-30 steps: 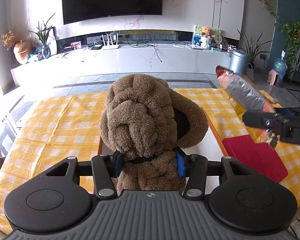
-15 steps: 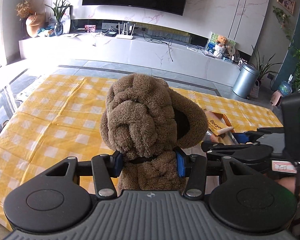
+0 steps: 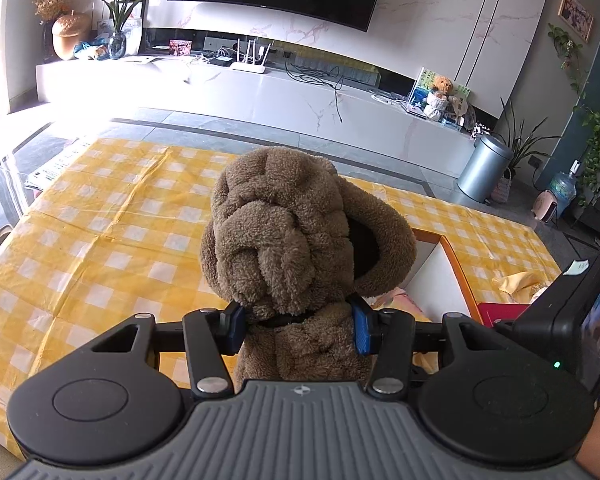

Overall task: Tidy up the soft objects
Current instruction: 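Lower the bear into the box with the left gripper while the right drops the wipes pack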

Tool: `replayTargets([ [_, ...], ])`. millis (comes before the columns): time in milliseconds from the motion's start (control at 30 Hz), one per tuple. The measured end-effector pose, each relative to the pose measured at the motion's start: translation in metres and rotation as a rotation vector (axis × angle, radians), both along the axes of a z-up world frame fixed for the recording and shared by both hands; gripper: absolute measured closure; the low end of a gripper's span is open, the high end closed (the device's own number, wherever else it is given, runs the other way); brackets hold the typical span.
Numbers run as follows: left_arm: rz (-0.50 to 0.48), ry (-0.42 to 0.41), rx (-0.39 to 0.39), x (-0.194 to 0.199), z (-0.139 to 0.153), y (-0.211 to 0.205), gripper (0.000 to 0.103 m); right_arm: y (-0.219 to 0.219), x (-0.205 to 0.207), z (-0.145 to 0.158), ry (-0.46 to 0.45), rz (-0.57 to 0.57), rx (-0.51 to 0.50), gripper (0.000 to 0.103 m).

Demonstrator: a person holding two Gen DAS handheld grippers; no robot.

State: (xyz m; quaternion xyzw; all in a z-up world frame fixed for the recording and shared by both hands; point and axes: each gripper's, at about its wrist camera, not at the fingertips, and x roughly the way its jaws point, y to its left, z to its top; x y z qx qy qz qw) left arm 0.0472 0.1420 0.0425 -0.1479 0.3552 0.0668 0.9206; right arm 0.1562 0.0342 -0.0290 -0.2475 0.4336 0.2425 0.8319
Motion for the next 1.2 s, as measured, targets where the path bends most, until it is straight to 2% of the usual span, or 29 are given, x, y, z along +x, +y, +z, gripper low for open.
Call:
replayTargets([
  [167, -0.024, -0.001, 0.0, -0.003, 0.0, -0.004, 0.046, 0.015, -0.007, -0.01, -0.036, -0.006, -0.075, 0.051],
  [233, -0.026, 0.005, -0.001, -0.003, 0.0, -0.003, 0.046, 0.014, -0.008, -0.008, -0.032, -0.01, -0.071, 0.049],
  [333, -0.047, 0.01, -0.061, -0.001, -0.001, 0.005, 0.046, 0.005, -0.006, 0.006, -0.03, -0.007, -0.012, 0.033],
  [400, -0.058, 0.011, -0.091, 0.001, -0.003, 0.008, 0.046, -0.004, -0.005, 0.019, -0.049, -0.011, 0.035, 0.029],
  [533, -0.078, 0.014, -0.049, 0.007, -0.006, 0.002, 0.046, -0.024, 0.001, 0.046, -0.058, -0.014, 0.195, 0.021],
  [733, -0.111, -0.001, -0.026, 0.019, -0.013, -0.006, 0.046, -0.054, 0.007, 0.066, -0.151, -0.102, 0.324, 0.02],
  [867, -0.107, 0.021, 0.031, 0.028, -0.024, -0.014, 0.046, -0.085, 0.007, 0.069, -0.233, -0.164, 0.395, 0.02],
  [1000, -0.104, 0.037, 0.039, 0.038, -0.029, -0.023, 0.045, -0.116, 0.016, 0.063, -0.196, -0.241, 0.527, 0.02],
  [1100, -0.107, 0.053, 0.063, 0.048, -0.035, -0.034, 0.045, -0.125, 0.024, 0.053, -0.177, -0.272, 0.542, 0.02],
  [1200, -0.161, 0.086, 0.122, 0.059, -0.044, -0.043, 0.045, -0.128, 0.029, 0.044, -0.151, -0.281, 0.568, 0.02],
])
